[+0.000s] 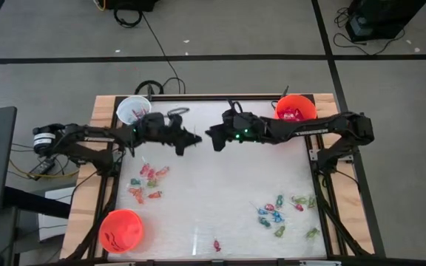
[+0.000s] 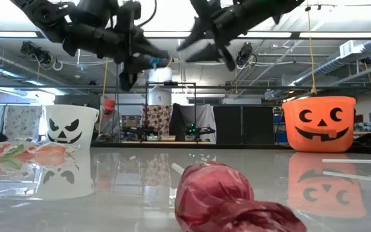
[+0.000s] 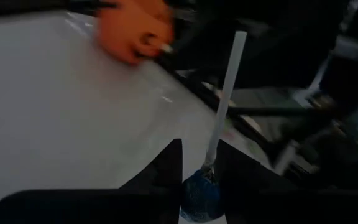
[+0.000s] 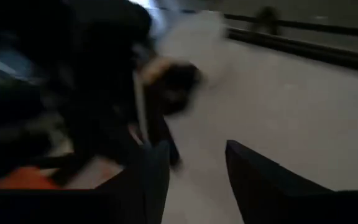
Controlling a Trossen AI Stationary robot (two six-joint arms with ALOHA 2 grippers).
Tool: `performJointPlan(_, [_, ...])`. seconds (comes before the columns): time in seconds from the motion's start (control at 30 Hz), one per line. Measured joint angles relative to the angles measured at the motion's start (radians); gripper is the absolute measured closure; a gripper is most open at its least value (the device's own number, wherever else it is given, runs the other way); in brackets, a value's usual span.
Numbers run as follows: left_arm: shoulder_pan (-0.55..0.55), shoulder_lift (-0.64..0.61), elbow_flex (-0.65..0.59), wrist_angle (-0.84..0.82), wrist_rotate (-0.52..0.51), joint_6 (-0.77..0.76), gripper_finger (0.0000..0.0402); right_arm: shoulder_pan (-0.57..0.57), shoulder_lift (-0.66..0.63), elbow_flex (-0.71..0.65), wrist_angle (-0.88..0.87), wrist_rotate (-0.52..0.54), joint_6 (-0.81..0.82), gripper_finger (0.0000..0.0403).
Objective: Sort candy by brand, put in halloween buckets
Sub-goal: Put the blue lollipop into the white bucket
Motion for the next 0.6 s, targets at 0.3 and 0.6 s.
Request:
performJointPlan(0.3, [0.346, -0.147, 0.086, -0.442, -0.007, 0.118, 0.0314, -0.058, -0.064, 0.0, -0.225, 0.015, -0.102, 0.0226])
performJointPlan(0.6, [0.589, -0.156, 0.281, -0.967, -0.151, 0.276, 0.0313, -0.145, -0.058, -0.012, -0.236, -0.065, -0.16, 0.0226])
